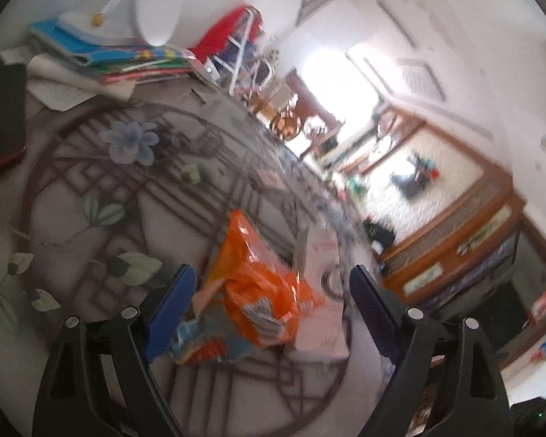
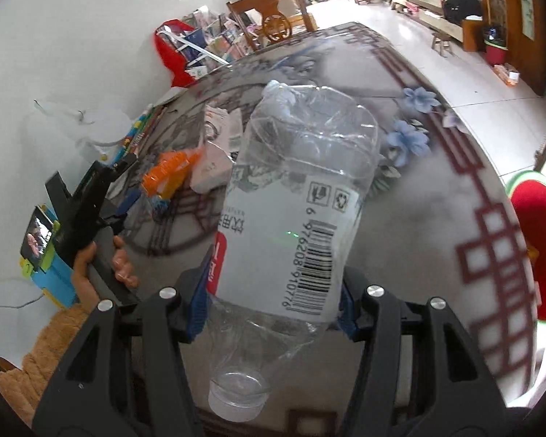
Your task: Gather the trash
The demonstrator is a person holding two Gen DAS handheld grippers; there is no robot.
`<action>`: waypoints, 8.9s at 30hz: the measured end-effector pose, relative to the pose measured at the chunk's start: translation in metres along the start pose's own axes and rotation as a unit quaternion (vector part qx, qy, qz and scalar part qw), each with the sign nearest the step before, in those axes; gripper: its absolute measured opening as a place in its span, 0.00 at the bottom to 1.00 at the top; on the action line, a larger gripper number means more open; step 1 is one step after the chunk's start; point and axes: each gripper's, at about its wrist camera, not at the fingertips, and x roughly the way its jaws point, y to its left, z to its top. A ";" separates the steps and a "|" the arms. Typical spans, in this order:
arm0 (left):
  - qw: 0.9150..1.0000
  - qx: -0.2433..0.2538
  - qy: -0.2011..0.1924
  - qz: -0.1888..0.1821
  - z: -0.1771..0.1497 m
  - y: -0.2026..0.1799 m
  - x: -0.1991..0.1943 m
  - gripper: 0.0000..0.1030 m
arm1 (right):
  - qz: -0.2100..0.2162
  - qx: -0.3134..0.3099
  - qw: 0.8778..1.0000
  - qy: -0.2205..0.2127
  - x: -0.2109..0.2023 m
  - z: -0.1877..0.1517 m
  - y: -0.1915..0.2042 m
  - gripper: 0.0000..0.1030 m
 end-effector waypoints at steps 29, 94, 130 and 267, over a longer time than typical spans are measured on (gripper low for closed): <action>0.993 0.096 0.026 0.056 -0.016 -0.062 -0.041 0.52 | -0.062 -0.065 0.993 -0.076 -0.049 -0.014 0.018 0.53; 0.935 0.228 0.187 0.198 -0.013 -0.122 0.133 0.88 | -0.095 -0.054 0.989 -0.104 -0.086 -0.001 -0.027 0.95; 0.964 0.140 0.200 0.100 -0.042 -0.071 0.000 0.72 | -0.148 -0.123 0.979 0.067 0.198 0.183 0.041 0.95; 0.953 0.301 -0.028 -0.021 -0.049 -0.205 -0.101 0.92 | -0.248 0.051 0.908 -0.334 -0.130 -0.002 -0.035 0.95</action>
